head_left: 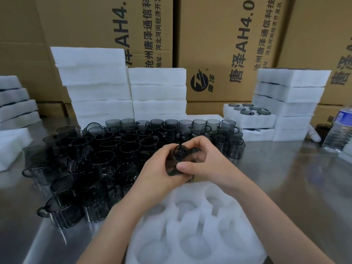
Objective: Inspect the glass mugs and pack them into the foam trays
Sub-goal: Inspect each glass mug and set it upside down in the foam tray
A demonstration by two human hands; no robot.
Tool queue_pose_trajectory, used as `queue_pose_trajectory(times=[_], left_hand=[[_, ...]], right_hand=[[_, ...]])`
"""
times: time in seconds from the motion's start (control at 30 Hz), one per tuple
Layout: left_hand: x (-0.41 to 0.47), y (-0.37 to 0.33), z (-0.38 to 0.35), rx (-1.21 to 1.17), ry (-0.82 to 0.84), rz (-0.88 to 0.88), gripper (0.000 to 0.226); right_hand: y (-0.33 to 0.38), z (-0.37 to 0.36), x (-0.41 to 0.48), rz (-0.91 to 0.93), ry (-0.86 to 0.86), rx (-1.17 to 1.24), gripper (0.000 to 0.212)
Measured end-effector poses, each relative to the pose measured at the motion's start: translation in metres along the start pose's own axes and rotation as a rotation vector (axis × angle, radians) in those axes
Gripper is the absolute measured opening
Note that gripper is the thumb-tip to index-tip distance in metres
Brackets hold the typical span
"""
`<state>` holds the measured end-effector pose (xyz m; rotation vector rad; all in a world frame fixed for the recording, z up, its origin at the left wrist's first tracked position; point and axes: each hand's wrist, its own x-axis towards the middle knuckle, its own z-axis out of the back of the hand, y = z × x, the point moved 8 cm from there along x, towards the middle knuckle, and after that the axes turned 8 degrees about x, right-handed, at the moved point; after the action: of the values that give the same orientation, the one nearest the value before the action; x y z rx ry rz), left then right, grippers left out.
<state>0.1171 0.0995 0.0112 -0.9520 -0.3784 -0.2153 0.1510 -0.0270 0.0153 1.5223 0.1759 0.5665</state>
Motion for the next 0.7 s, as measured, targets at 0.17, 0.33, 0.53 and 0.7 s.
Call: queue_pose_trajectory(times=[0.17, 0.33, 0.53, 0.7], left_hand=[[0.011, 0.001, -0.008, -0.014, 0.023, -0.009, 0.057], [0.013, 0.004, -0.017, 0.017, 0.101, -0.027, 0.063], [0.011, 0.005, -0.022, 0.073, 0.163, -0.058, 0.07], [0.009, 0.006, -0.019, -0.018, 0.187, -0.084, 0.07]], right_hand=[[-0.004, 0.008, 0.001, 0.021, -0.052, 0.013, 0.056], [-0.009, 0.011, 0.002, 0.009, -0.091, 0.018, 0.034], [-0.014, 0.019, 0.001, -0.02, -0.178, 0.065, 0.024], [-0.02, 0.019, -0.002, -0.063, -0.139, 0.282, 0.019]])
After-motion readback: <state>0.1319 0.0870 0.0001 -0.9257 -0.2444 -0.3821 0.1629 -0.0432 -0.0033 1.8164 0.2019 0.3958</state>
